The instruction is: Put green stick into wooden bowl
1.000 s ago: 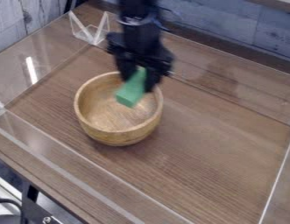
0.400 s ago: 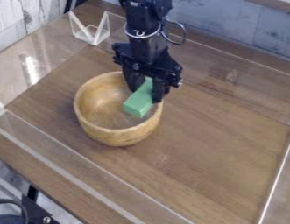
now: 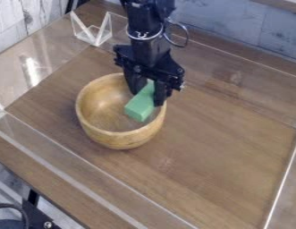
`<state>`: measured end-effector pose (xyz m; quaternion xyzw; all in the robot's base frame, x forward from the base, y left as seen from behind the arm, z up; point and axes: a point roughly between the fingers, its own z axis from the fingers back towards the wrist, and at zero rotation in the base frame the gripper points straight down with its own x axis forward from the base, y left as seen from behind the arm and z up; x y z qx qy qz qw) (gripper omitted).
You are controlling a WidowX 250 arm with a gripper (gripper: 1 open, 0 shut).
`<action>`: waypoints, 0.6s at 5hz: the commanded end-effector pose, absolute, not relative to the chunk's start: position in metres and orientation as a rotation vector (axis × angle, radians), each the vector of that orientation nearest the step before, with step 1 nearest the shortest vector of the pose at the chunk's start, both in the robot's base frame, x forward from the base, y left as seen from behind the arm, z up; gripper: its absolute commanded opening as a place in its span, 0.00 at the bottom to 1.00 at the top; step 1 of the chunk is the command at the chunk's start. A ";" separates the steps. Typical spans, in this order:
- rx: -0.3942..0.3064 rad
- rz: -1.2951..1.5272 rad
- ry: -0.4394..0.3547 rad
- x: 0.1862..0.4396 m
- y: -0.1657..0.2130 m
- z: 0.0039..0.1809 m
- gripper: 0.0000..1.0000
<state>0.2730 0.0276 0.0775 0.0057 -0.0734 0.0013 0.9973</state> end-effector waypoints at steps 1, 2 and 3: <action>0.026 -0.008 -0.184 0.276 0.033 0.087 0.00; 0.031 -0.009 -0.181 0.275 0.035 0.085 0.00; 0.037 -0.010 -0.178 0.274 0.037 0.084 0.00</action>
